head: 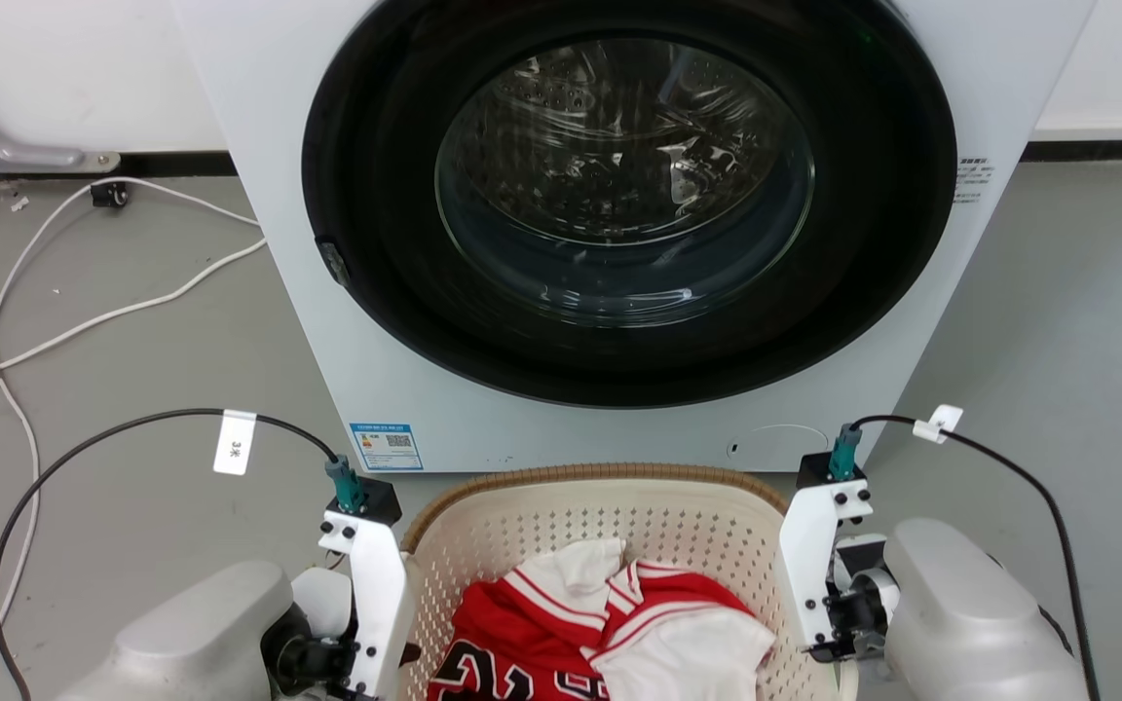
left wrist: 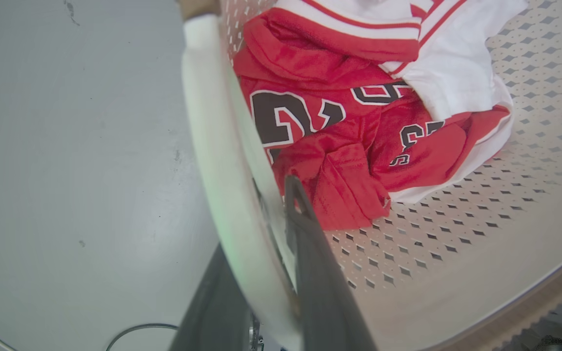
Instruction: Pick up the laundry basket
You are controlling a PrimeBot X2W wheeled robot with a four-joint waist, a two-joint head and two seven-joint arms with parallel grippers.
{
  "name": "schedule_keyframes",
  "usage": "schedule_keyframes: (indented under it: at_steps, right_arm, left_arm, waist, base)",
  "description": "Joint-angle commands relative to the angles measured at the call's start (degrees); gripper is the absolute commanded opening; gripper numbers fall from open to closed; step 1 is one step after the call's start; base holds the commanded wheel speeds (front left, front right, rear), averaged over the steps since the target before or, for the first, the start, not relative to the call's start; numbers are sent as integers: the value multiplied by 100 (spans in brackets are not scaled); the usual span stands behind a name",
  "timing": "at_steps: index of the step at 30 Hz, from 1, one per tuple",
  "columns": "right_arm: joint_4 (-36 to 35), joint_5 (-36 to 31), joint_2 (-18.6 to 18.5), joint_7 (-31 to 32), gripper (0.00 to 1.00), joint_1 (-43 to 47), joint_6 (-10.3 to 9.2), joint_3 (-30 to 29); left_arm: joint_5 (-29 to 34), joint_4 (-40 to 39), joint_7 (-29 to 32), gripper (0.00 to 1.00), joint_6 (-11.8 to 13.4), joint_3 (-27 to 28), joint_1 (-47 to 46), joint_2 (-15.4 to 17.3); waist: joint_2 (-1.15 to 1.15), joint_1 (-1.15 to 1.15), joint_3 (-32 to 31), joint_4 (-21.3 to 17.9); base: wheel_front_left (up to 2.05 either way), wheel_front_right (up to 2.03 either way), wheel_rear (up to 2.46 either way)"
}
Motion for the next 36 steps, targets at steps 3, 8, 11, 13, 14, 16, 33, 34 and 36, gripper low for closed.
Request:
schedule_keyframes:
  at_steps: [3, 8, 11, 13, 14, 16, 33, 34, 36]
  right_arm:
    - [-3, 41, -56, 18, 0, 82, 1, 84]
    - [65, 85, -87, 83, 0, 45, 0, 143]
    - [84, 120, -101, 119, 0, -8, 0, 187]
    - [90, 134, -101, 131, 0, -24, 0, 203]
    - [90, 150, -98, 133, 0, -24, 0, 213]
    - [88, 181, -84, 132, 0, -10, 1, 239]
    - [99, 394, -73, 115, 0, 61, 7, 428]
    - [102, 397, -73, 118, 0, 62, 7, 438]
    - [105, 412, -70, 120, 0, 52, 7, 454]
  left_arm:
    - [44, -98, 57, 0, -100, 6, 78, 4]
    - [26, -130, 118, 0, -100, 5, 99, -5]
    - [75, -89, 148, 0, -101, 5, 106, -48]
    - [79, -52, 193, 0, -101, 3, 126, -98]
    - [85, -38, 202, 0, -101, 3, 129, -119]
    - [84, -24, 203, 0, -101, 3, 134, -164]
    - [201, -7, 261, 0, -101, 0, 258, -234]
    - [201, -7, 255, 0, -101, 0, 252, -237]
    - [205, -8, 248, 0, -101, 0, 239, -238]
  waist:
    - [-1, 1, -45, 4]
    - [-1, 1, -75, 20]
    - [-1, 1, -96, 35]
    - [-1, 1, -105, 43]
    - [-1, 1, -112, 45]
    - [-1, 1, -125, 43]
    - [-1, 1, -205, 38]
    - [-1, 1, -205, 39]
    - [-1, 1, -199, 39]
  base:
    - [0, 0, 0]
    - [0, 0, 0]
    - [0, 0, 0]
    - [0, 0, 0]
    - [0, 0, 0]
    - [0, 0, 0]
    - [0, 0, 0]
    - [0, 0, 0]
    - [0, 0, 0]
